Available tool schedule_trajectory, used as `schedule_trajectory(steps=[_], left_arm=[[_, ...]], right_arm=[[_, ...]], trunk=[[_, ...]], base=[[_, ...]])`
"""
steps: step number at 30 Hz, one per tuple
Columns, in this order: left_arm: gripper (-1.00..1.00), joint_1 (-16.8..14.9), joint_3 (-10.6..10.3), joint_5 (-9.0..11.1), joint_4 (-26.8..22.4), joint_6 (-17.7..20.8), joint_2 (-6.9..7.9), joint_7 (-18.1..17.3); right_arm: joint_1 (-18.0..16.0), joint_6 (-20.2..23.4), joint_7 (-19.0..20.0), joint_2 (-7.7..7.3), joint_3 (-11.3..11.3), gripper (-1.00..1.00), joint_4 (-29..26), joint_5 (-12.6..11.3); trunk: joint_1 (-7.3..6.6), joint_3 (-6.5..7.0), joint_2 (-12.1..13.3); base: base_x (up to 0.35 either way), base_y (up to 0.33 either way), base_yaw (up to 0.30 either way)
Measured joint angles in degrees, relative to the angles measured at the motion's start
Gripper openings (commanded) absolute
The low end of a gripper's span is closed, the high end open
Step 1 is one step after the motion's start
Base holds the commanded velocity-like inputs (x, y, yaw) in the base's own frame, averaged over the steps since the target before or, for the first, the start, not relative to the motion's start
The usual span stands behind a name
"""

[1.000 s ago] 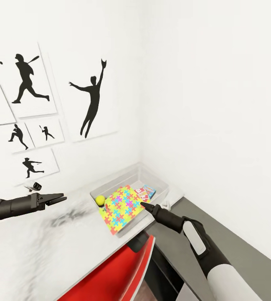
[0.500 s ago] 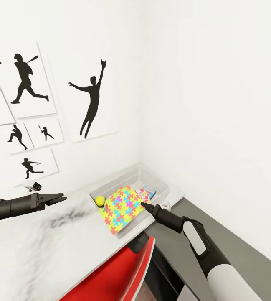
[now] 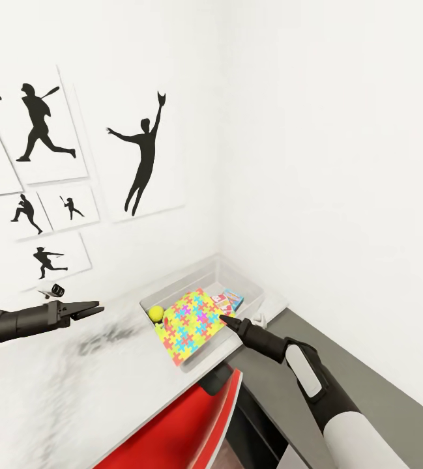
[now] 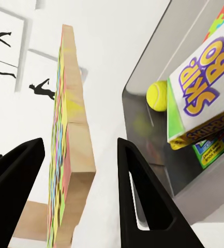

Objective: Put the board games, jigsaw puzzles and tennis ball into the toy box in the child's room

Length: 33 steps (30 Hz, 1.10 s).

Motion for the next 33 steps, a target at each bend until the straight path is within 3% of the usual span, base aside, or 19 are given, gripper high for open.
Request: schedule_trajectory(steps=[27,33], left_arm=[[1.0,0.0,0.0,0.0,0.0,0.0,0.02,-0.03],[1.0,0.0,-0.13,0.03,0.0,-0.02,-0.45,0.04]], right_arm=[[0.0,0.14,0.07,0.0,0.01,-1.0,-0.05,-0.25],[-0.62,3.23,-0.43,-0.04,-0.18,-1.0,-0.1,-0.52]], trunk=[[0.0,0.0,0.0],[0.0,0.0,0.0]], base=[[0.019,0.0,0.0],[0.001,0.0,0.0]])
